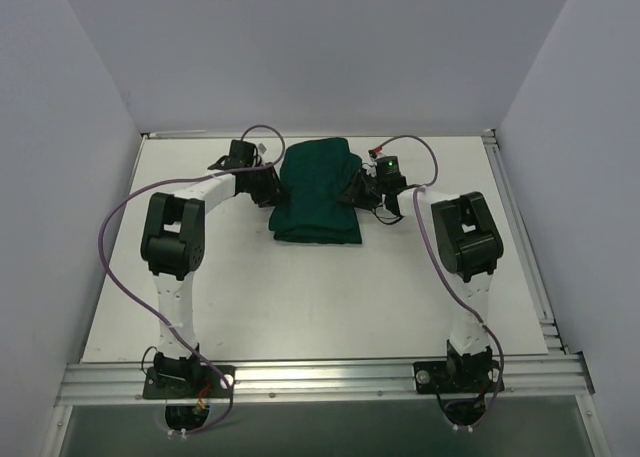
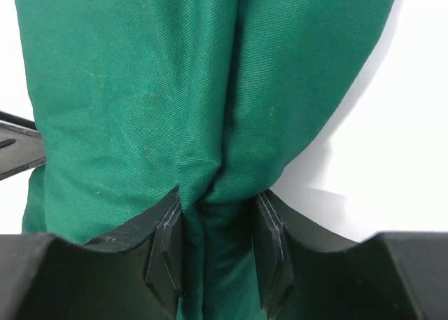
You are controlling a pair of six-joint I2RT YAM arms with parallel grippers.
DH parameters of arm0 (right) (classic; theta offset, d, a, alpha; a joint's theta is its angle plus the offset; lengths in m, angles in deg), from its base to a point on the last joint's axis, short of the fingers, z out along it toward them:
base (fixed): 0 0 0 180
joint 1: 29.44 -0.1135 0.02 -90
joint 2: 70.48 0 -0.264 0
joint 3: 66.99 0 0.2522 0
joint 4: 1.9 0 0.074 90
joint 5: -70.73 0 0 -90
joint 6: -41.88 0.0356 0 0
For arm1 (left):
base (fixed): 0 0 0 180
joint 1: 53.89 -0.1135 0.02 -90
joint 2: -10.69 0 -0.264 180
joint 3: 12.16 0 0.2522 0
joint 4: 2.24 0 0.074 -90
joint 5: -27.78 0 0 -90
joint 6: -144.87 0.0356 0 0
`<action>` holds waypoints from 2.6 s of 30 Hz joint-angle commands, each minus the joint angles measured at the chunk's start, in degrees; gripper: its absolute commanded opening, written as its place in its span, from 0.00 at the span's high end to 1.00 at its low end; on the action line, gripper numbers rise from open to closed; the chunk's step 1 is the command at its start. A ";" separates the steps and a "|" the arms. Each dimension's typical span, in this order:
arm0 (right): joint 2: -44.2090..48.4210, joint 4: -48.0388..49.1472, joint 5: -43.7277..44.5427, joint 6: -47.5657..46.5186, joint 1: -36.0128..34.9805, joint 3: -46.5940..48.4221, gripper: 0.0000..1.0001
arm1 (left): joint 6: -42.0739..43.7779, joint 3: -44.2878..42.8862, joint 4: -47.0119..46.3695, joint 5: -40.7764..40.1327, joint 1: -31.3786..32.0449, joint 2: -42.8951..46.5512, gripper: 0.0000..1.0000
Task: Open and lay out the surgical kit
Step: Move the surgical kit at the center of the board, then open the surgical kit at the center of the board.
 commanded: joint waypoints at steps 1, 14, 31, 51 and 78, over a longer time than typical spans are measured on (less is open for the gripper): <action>-7.08 -5.25 -0.50 -1.85 -1.71 6.01 0.84 | -0.20 -6.89 0.46 2.42 0.33 -2.98 0.56; -11.85 -6.93 -2.26 -2.65 -0.48 15.79 0.74 | 1.20 -22.19 7.32 3.04 -3.27 -9.24 0.38; -2.19 -26.69 7.22 -13.37 2.59 22.91 0.29 | -0.90 -2.87 5.22 -3.47 -4.33 13.87 0.32; 15.66 -20.20 7.24 -12.58 3.12 2.60 0.28 | -5.82 14.28 -4.80 0.75 -3.80 17.40 0.34; 15.40 -18.62 6.44 -12.05 3.03 0.23 0.28 | -9.96 14.02 -8.50 1.01 -3.80 11.51 0.84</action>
